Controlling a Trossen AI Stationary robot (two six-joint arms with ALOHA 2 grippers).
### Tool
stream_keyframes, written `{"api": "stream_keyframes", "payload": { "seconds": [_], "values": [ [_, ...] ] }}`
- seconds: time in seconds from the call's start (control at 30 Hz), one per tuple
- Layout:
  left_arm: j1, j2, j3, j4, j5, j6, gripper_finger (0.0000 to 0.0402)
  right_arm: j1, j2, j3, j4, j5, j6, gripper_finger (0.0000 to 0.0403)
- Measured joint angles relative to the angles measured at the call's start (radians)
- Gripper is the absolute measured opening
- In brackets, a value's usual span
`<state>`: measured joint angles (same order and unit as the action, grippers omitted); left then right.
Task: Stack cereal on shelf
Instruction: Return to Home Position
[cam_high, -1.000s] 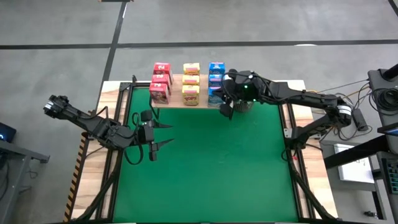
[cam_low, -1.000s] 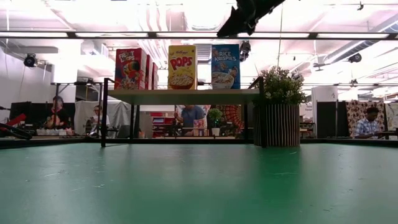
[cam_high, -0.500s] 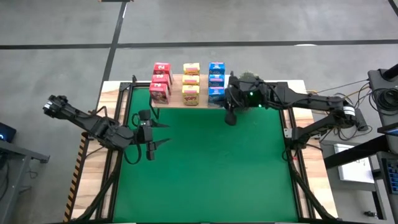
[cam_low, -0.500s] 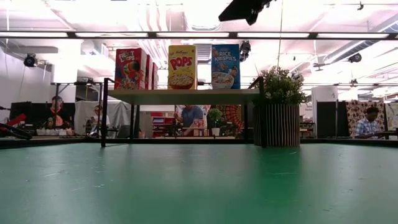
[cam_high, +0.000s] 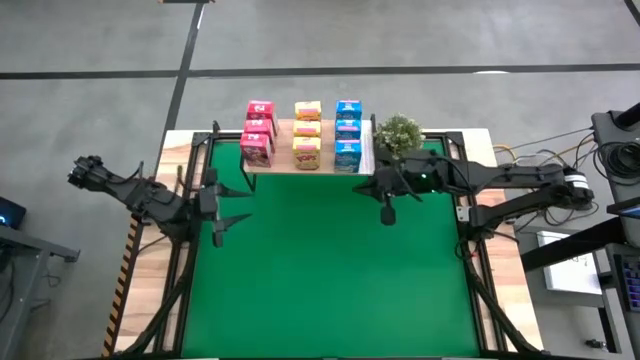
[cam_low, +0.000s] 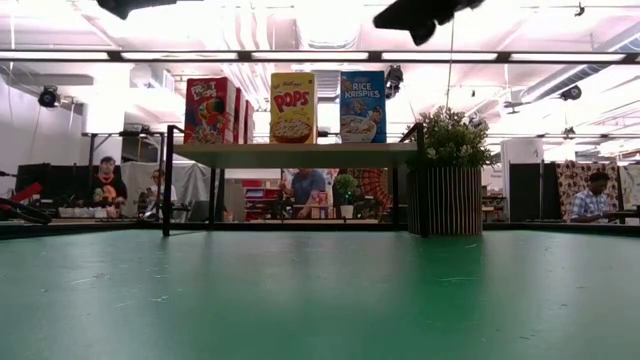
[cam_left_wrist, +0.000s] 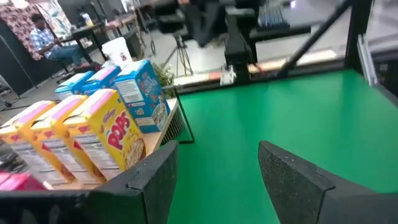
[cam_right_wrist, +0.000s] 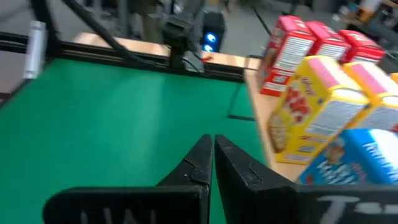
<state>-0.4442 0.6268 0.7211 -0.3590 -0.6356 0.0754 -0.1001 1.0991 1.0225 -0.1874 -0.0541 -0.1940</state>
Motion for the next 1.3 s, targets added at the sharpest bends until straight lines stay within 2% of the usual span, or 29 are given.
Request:
{"api": "stream_keyframes", "payload": {
  "seconds": [0.13, 0.37, 0.83, 1.03, 1.3],
  "values": [
    [0.000, -0.109, -0.088, 0.061, -0.001, -0.006, 0.0204, 0.000, -0.078, -0.151, 0.137, -0.077, 0.007, 0.0009],
    [0.001, -0.288, -0.189, 0.112, -0.001, -0.006, 0.0195, 0.000, -0.194, -0.372, 0.334, -0.085, 0.013, 0.0009],
    [0.001, -0.571, -0.326, 0.113, -0.001, -0.015, 0.0080, 0.000, -0.372, -0.638, 0.566, -0.085, 0.011, 0.0009],
    [0.001, -0.628, -0.346, 0.117, -0.001, -0.012, 0.0041, 0.000, -0.435, -0.720, 0.652, -0.085, 0.012, 0.0009],
    [0.001, -0.627, -0.371, 0.141, -0.001, -0.021, 0.0029, 0.000, -0.526, -0.843, 0.780, -0.087, 0.029, 0.0009]
  ]
}}
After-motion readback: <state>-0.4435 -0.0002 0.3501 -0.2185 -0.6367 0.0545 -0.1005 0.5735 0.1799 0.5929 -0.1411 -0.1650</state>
